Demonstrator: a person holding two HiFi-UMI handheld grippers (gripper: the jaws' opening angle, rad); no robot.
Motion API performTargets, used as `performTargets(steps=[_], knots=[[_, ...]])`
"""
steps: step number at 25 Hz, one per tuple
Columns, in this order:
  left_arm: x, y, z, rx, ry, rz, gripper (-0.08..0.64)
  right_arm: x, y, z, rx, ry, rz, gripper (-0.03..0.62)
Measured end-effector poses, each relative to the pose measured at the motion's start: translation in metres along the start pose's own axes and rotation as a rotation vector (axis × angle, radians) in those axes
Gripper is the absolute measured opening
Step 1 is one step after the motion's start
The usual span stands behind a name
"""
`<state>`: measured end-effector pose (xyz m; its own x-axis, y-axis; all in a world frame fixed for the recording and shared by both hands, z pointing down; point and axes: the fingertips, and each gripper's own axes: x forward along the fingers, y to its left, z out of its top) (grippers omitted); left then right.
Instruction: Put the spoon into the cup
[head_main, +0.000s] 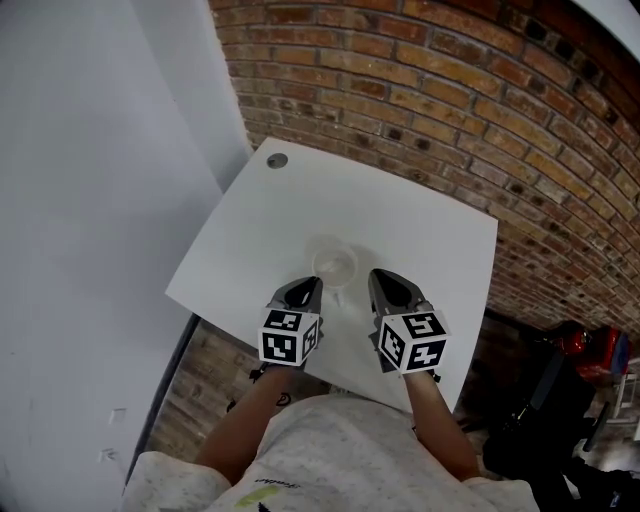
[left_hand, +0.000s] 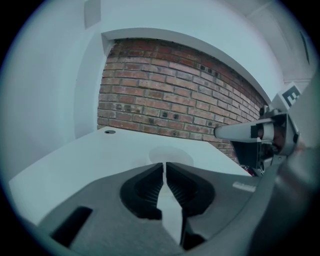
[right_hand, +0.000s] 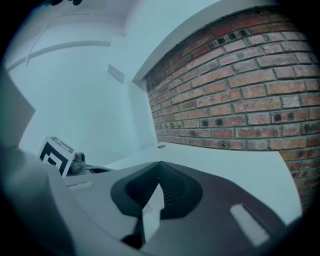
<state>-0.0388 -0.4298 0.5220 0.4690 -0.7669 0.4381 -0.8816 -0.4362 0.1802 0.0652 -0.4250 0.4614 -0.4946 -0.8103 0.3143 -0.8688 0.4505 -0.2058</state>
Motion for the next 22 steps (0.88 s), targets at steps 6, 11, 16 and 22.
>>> performTargets(steps=[6,11,16,22], knots=[[-0.001,0.002,0.002,-0.008,-0.014,-0.011,0.083,0.002,0.002,-0.001,0.000,0.002,0.003,0.008],[-0.006,0.003,0.005,-0.010,-0.026,-0.013,0.083,0.002,0.008,0.001,-0.001,0.000,0.004,0.008],[-0.015,0.003,0.010,-0.019,-0.042,-0.031,0.077,-0.001,0.015,-0.001,-0.002,-0.001,0.001,0.008],[-0.033,0.002,0.016,-0.012,-0.069,-0.036,0.064,-0.009,0.029,-0.002,-0.006,-0.010,0.001,0.008]])
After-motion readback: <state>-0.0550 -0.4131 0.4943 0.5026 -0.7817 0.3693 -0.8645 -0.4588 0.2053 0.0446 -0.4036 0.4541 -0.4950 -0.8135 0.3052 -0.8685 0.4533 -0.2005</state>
